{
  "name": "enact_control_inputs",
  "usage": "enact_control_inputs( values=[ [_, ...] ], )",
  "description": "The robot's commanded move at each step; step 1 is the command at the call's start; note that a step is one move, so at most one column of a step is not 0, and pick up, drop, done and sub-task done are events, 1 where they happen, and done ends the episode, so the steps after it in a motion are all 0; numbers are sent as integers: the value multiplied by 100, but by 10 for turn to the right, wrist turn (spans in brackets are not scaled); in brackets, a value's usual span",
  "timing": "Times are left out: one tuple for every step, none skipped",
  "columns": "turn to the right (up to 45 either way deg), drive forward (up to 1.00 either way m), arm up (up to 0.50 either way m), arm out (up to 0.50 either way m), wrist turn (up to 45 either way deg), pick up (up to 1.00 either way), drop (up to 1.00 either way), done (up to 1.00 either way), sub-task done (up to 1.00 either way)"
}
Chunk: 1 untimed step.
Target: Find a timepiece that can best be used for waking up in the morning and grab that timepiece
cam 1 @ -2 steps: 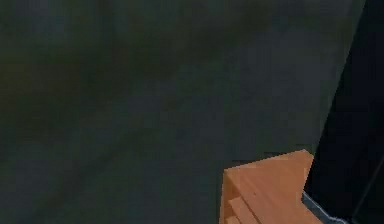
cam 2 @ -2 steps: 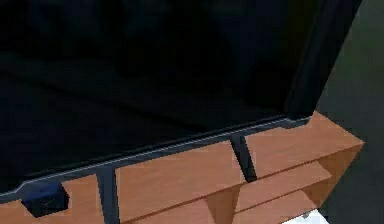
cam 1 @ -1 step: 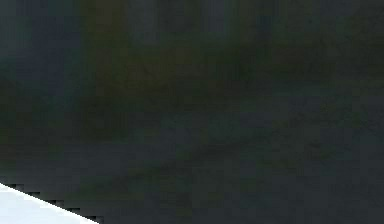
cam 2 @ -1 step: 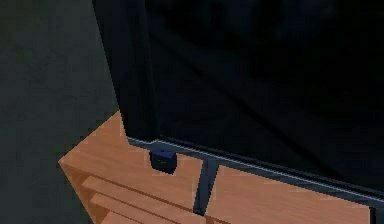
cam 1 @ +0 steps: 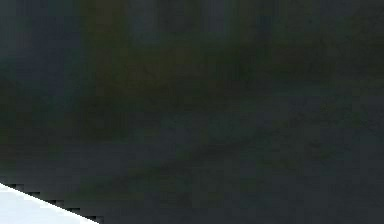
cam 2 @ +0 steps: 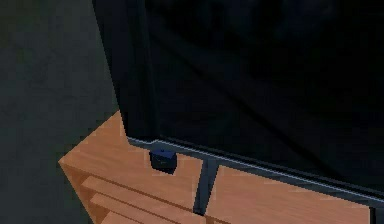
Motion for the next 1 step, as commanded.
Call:
enact_control_inputs(
  values=[
    [0, 0, 34, 0, 0, 0, 0, 0, 0]
  ],
)
